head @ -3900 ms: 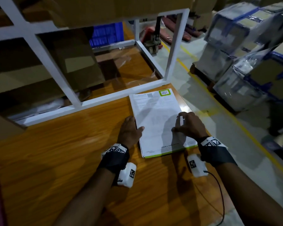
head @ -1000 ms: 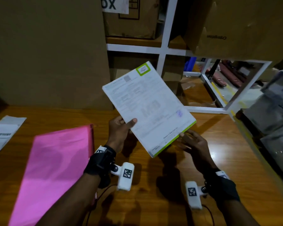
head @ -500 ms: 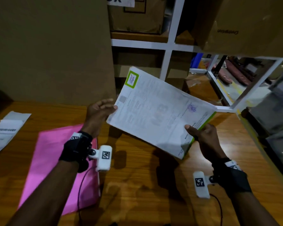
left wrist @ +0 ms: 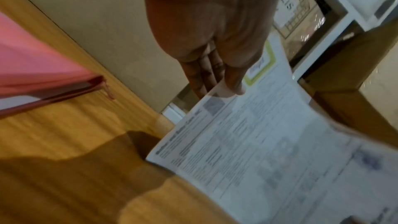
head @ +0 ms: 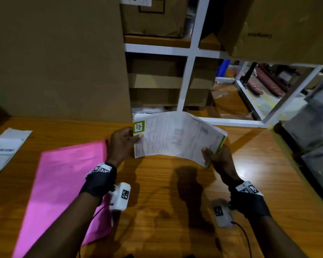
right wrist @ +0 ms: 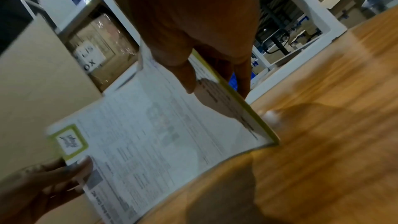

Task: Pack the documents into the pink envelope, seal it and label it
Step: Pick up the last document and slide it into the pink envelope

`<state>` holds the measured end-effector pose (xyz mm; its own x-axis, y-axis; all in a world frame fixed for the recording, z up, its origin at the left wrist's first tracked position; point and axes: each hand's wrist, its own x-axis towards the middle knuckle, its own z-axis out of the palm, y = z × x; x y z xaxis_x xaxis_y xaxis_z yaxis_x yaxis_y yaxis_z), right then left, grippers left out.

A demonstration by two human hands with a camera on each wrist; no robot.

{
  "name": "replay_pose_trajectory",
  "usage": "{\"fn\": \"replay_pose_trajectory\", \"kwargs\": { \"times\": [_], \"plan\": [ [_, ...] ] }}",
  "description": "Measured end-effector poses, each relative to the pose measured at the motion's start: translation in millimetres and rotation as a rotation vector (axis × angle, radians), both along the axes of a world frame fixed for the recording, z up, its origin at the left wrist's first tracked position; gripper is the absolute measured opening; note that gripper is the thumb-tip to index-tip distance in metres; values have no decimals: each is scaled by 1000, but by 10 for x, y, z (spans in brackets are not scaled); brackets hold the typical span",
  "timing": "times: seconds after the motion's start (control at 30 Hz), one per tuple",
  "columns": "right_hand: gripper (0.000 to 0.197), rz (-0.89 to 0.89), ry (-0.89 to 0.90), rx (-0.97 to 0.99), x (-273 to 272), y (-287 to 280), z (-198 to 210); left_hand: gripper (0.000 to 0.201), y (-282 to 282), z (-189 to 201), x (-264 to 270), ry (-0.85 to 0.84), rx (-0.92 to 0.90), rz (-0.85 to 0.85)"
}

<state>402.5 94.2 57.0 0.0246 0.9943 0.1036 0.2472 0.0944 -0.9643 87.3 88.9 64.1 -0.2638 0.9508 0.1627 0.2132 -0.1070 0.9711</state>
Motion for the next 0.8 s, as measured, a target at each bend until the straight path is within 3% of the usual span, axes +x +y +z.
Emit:
{"fn": "replay_pose_trajectory", "kwargs": {
  "times": [0.4,0.57,0.7,0.8],
  "plan": [
    [33,-28,130,-72,134,-107,-119,26,-9,-176,108,69,-53,-24],
    [29,-49,164,-30,282,-102,246,26,18,-13,96,-15,-1,-11],
    [24,-18,33,38,405,0,755,25,74,217,51,8,6,-35],
    [29,135,-263,18,405,95,1023,21,132,426,25,123,-12,-84]
  ]
}}
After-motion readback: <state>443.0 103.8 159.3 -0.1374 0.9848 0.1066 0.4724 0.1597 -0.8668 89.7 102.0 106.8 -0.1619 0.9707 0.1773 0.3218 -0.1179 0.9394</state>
